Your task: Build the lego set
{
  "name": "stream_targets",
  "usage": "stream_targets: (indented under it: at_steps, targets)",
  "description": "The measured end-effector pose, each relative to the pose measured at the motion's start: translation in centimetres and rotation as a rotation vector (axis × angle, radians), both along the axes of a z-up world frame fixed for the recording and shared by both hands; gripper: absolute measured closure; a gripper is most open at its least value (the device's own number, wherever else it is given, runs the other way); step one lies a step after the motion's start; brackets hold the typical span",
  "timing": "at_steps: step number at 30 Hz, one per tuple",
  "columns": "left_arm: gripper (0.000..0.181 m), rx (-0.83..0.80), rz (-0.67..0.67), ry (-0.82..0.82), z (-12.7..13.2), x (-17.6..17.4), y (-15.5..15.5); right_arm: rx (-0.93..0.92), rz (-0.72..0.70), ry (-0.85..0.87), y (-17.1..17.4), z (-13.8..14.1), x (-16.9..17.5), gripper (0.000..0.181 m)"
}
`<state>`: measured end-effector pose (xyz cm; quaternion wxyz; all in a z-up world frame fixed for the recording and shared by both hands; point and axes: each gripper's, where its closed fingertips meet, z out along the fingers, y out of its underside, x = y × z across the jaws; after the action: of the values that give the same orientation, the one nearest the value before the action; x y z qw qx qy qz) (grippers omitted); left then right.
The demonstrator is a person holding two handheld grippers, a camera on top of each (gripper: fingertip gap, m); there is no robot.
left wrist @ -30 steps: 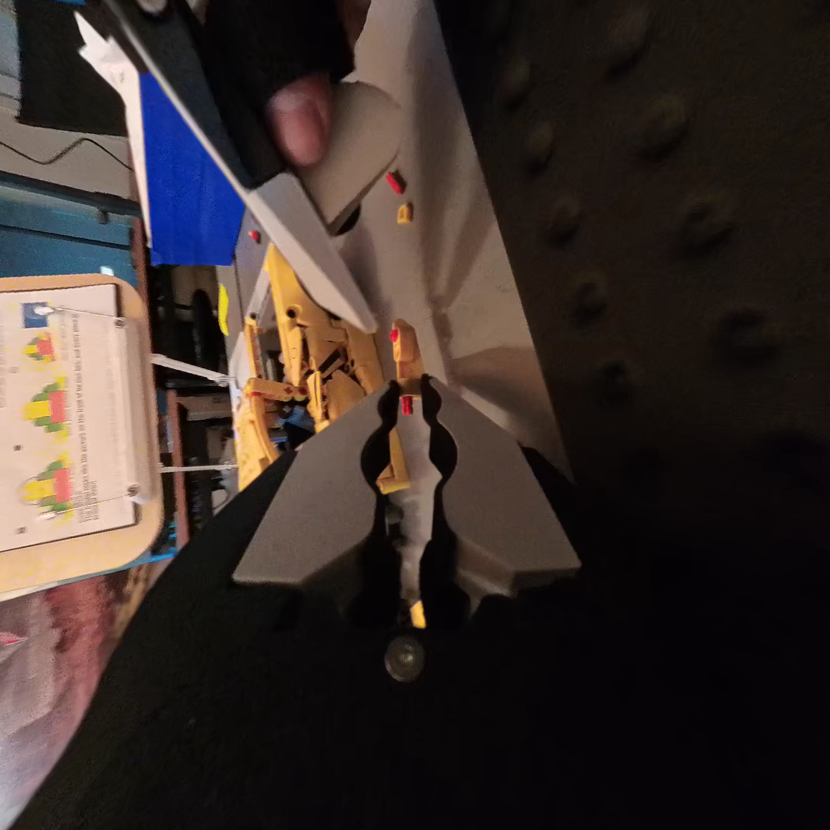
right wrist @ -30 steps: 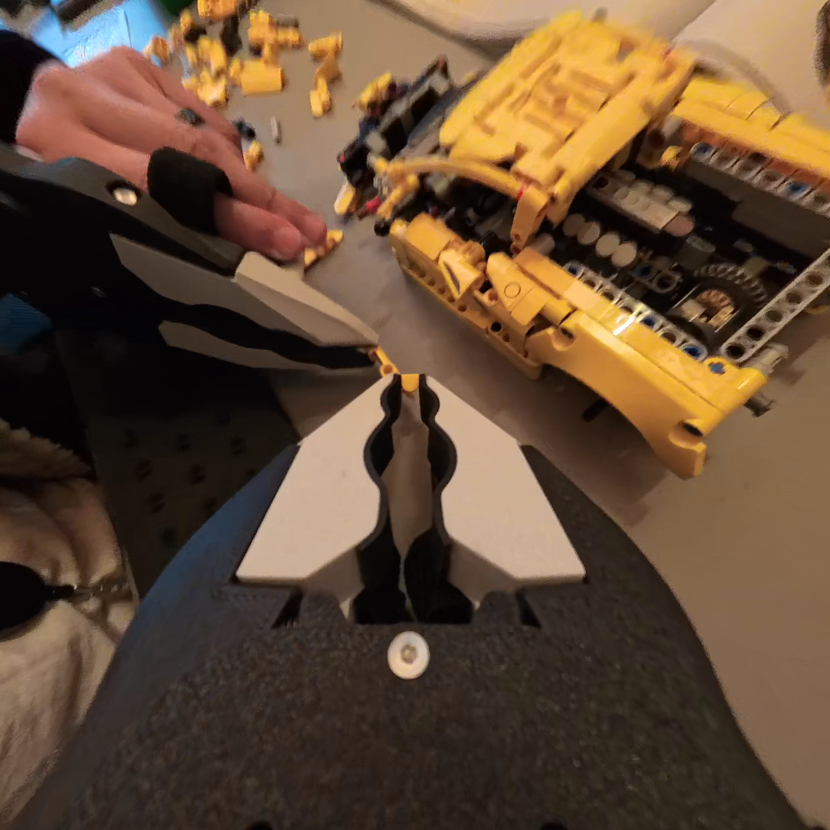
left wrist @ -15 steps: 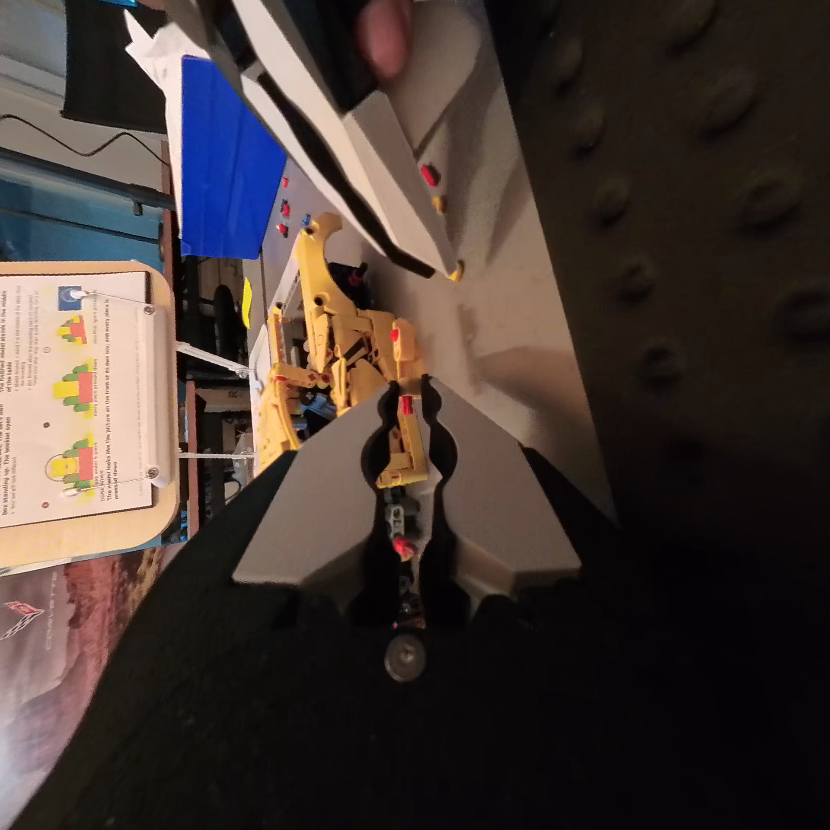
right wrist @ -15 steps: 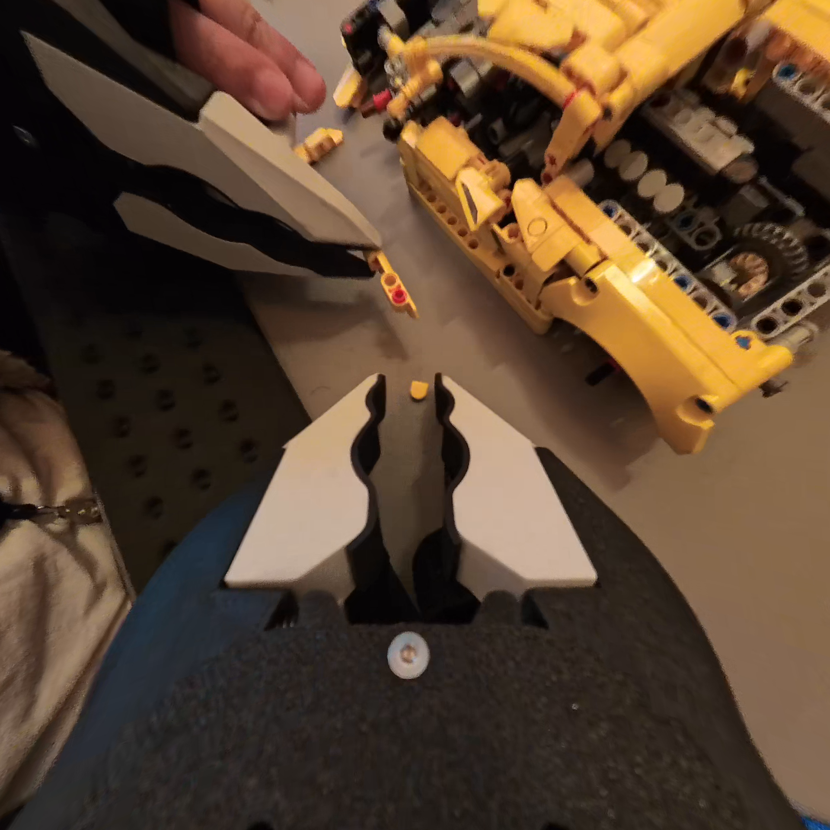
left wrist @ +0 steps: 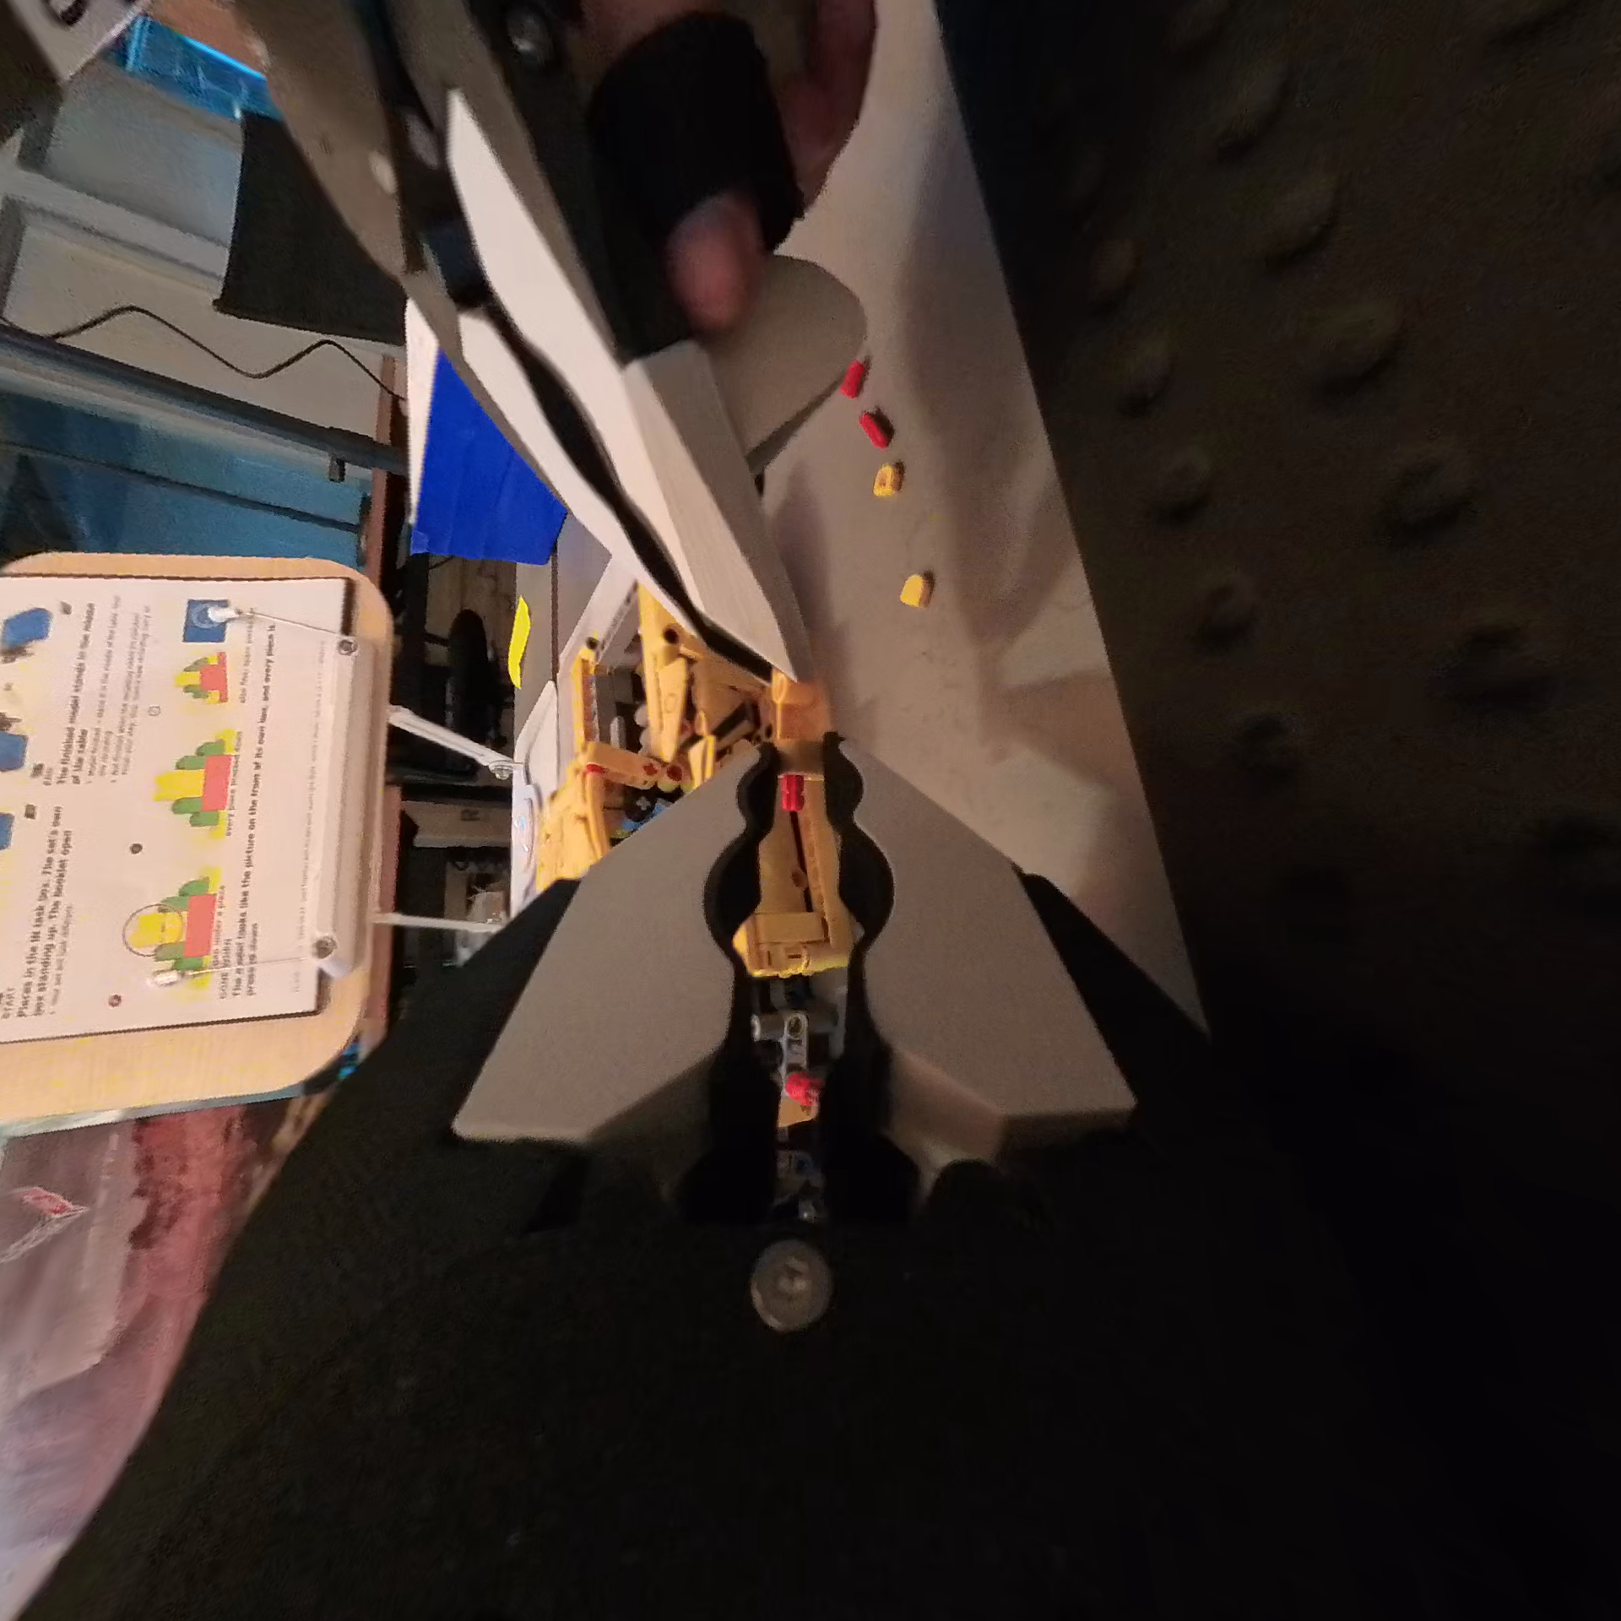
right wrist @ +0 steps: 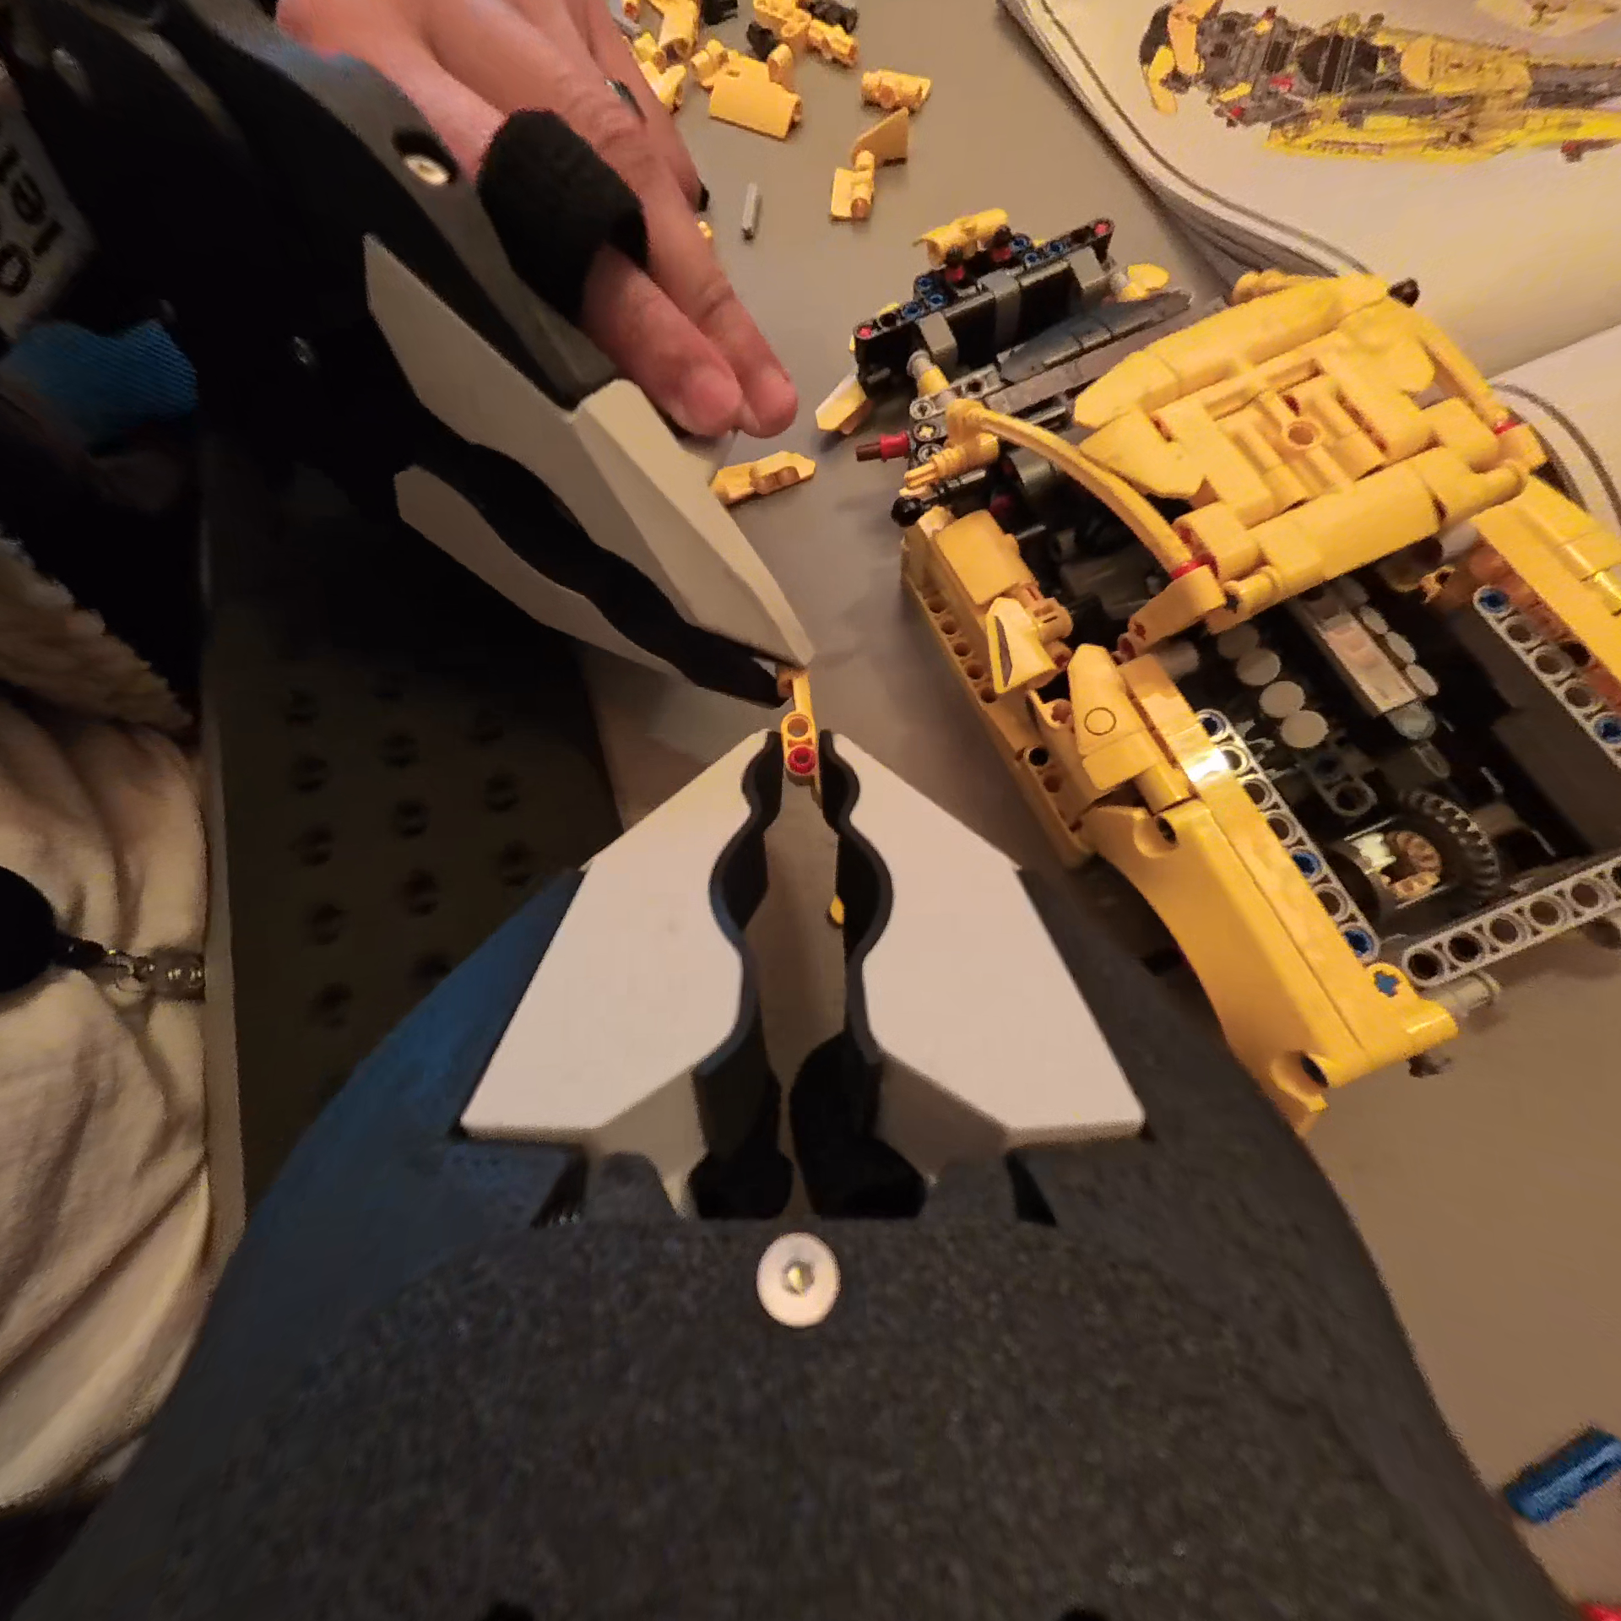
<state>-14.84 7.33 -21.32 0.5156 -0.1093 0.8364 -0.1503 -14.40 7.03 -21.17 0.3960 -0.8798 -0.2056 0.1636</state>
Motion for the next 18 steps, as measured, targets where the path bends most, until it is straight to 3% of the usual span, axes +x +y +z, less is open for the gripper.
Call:
stream_targets:
  at_steps: [3, 8, 10, 12, 15, 18]
  targets:
    - [0.170, -0.257, 0.013, 0.001, 2.1, -0.4, -0.1, 0.102, 0.053, 0.079, 0.0, 1.8, -0.5, 0.175]
    - [0.151, -1.014, 0.003, 0.228, 5.8, -1.4, -0.4, 0.272, 0.131, 0.251, 0.0, 5.4, -0.8, 0.175]
    - [0.151, -1.206, -0.019, 0.280, 6.6, -1.5, -0.3, 0.306, 0.161, 0.304, 0.0, 6.4, -1.1, 0.175]
    - [0.153, -1.270, -0.038, 0.283, 7.3, -1.6, -0.2, 0.335, 0.195, 0.325, 0.1, 7.0, -1.7, 0.175]
    - [0.172, -1.284, -0.086, 0.292, 7.6, -1.9, -0.7, 0.350, 0.226, 0.320, 0.5, 7.2, -2.6, 0.175]
    - [0.174, -1.252, -0.079, 0.275, 7.5, -1.9, -0.5, 0.334, 0.226, 0.325, 0.7, 7.1, -2.6, 0.174]
